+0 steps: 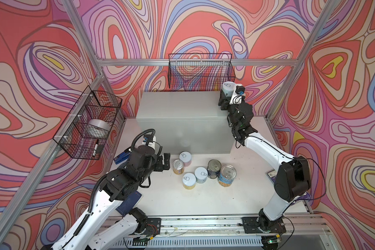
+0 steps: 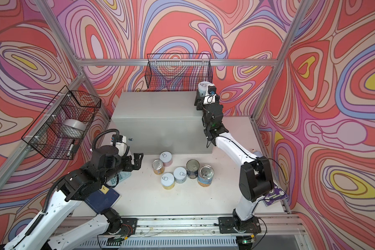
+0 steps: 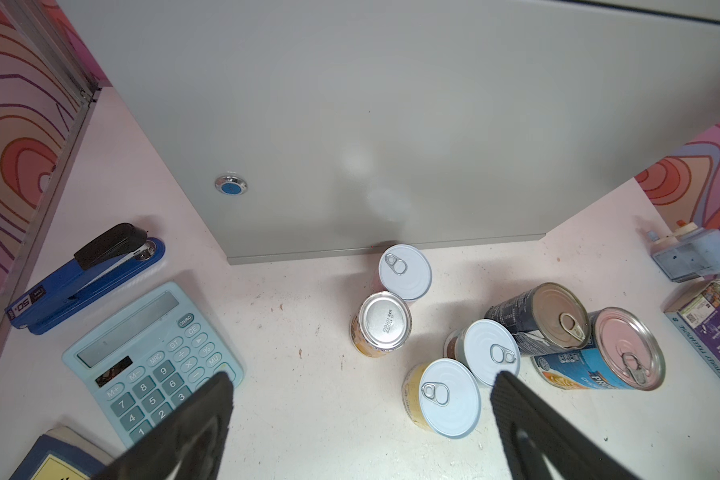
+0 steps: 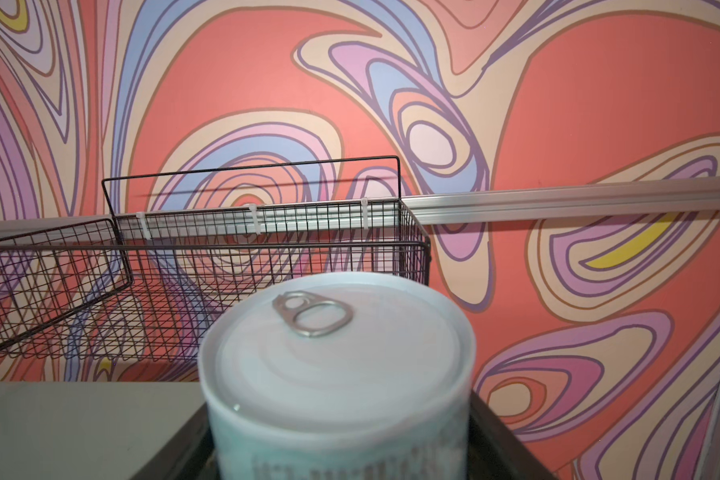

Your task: Place and organize the canned foods onto the counter

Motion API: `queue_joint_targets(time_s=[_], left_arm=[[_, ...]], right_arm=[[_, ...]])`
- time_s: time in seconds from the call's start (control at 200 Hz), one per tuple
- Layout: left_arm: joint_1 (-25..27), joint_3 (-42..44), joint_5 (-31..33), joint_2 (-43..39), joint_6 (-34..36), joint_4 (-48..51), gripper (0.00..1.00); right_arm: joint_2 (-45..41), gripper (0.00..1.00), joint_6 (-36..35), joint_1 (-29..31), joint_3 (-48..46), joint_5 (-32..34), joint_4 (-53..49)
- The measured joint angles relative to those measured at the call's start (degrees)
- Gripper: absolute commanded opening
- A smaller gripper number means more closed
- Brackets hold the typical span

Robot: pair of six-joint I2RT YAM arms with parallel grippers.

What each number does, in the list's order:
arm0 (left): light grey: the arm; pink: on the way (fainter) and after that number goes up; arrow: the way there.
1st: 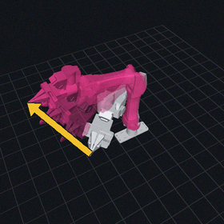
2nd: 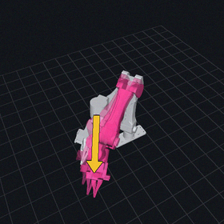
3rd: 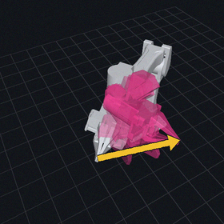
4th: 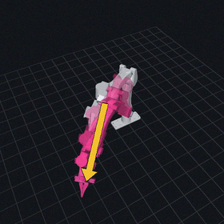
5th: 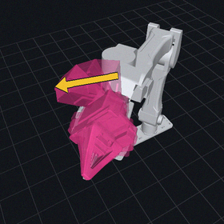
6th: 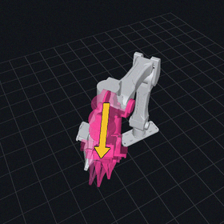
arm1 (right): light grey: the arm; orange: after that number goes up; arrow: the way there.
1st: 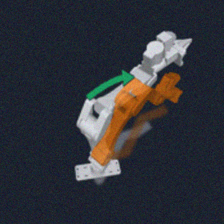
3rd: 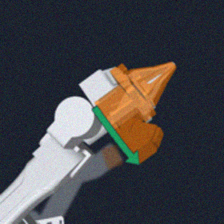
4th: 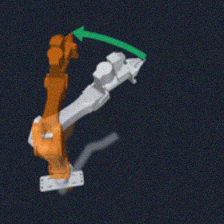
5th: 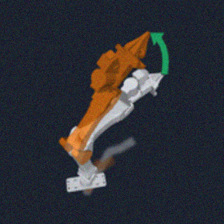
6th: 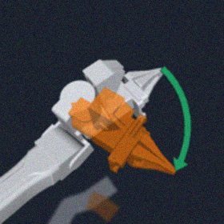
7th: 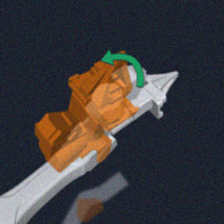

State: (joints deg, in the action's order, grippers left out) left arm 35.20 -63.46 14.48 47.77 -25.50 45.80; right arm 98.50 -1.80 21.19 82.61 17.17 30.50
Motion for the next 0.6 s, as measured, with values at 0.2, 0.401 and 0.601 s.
queue_joint_targets(time_s=[0.2,0.401,0.601], left_arm=[[0.0,0.02,-0.57,0.11,0.28,-1.16,1.0],[0.0,0.02,-1.25,1.4,0.5,-2.32,1.0],[0.0,0.02,-1.62,2.03,0.92,-3.04,1.0]], right_arm=[[-1.97,0.53,0.57,0.0,0.22,0.44,-8.13],[-3.21,0.56,0.15,-0.07,1.36,0.42,-15.39],[-3.91,0.69,0.66,-0.17,1.46,0.33,-17.68]])
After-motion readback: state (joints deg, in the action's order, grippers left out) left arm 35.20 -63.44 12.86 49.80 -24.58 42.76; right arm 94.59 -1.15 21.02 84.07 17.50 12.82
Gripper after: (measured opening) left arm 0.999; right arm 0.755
